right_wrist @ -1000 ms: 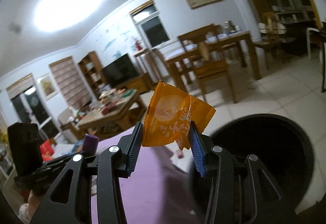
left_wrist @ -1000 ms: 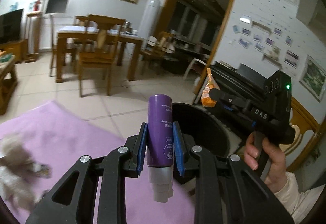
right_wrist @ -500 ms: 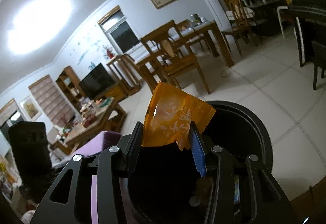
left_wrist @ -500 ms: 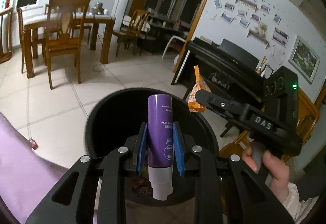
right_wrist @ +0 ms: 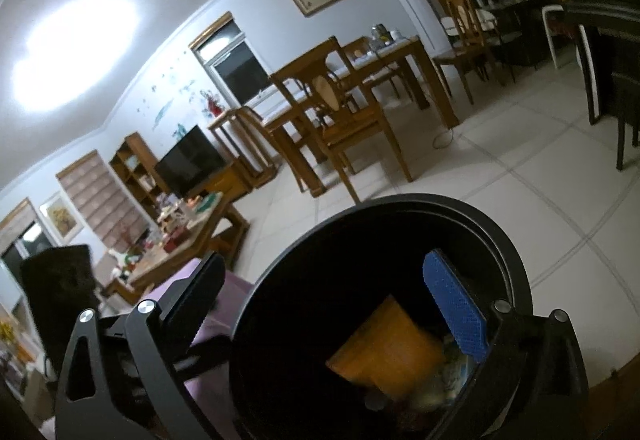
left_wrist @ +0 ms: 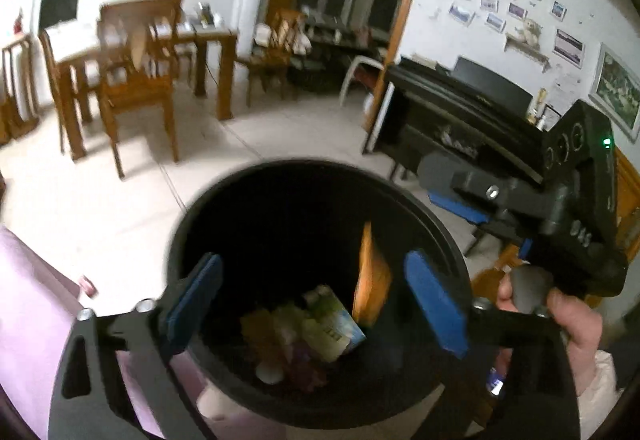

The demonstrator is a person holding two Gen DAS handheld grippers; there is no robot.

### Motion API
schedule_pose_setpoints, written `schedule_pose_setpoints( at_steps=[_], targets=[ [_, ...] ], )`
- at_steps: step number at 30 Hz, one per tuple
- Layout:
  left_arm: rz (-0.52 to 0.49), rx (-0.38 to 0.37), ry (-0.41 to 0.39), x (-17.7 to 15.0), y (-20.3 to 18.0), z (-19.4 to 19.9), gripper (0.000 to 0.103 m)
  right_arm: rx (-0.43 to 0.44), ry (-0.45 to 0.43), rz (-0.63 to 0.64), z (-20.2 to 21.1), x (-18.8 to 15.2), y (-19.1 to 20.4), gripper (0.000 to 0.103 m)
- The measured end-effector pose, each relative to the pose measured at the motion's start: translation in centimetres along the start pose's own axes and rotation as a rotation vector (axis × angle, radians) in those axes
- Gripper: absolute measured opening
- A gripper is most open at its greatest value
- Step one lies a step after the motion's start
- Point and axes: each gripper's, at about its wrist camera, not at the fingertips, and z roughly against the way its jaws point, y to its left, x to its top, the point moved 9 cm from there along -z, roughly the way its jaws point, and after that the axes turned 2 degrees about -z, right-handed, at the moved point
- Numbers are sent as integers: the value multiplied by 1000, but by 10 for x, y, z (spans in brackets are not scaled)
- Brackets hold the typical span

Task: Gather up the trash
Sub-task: 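Release both items into the bin and move both open tools back over the table, then grasp the white tissue with the left tool while the right tool grasps the white fluffy ball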

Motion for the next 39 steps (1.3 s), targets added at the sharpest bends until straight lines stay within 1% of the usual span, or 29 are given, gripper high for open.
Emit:
schedule_pose_setpoints(
  at_steps=[4,8,13,18,21,27,30,31,32,34,35,38,39],
  targets=[
    [0,25,-6,-2,9,17,96,-17,7,-11,-3,-3,1,98],
    [16,47,-8,-6,19,32,96,-17,9,-15,-3,-7,7,98],
    [35,95,-22,-17,40,62,96,-5,24,6,-9,-14,35,98],
    [90,176,-49,-32,82,108,96,16,61,29,-27,-27,67,98],
    [139,221,-71,-41,109,133,98,36,85,56,-40,-36,96,98],
    [266,334,-102,-70,175,189,98,86,139,135,-67,-60,161,98],
    [348,404,-117,-88,214,218,98,112,169,171,-79,-74,194,98],
    [376,446,-118,-97,231,230,98,121,181,183,-83,-80,205,98],
    [388,471,-115,-102,240,236,98,131,193,194,-88,-84,215,98],
    [420,559,-88,-119,270,252,98,153,223,219,-100,-97,241,98],
    [432,578,-72,-125,278,254,98,165,237,233,-106,-103,255,98],
    [468,591,-28,-138,305,256,98,208,286,271,-123,-122,294,98],
    [470,593,-9,-141,311,253,98,230,315,285,-132,-132,312,98]
  ],
)
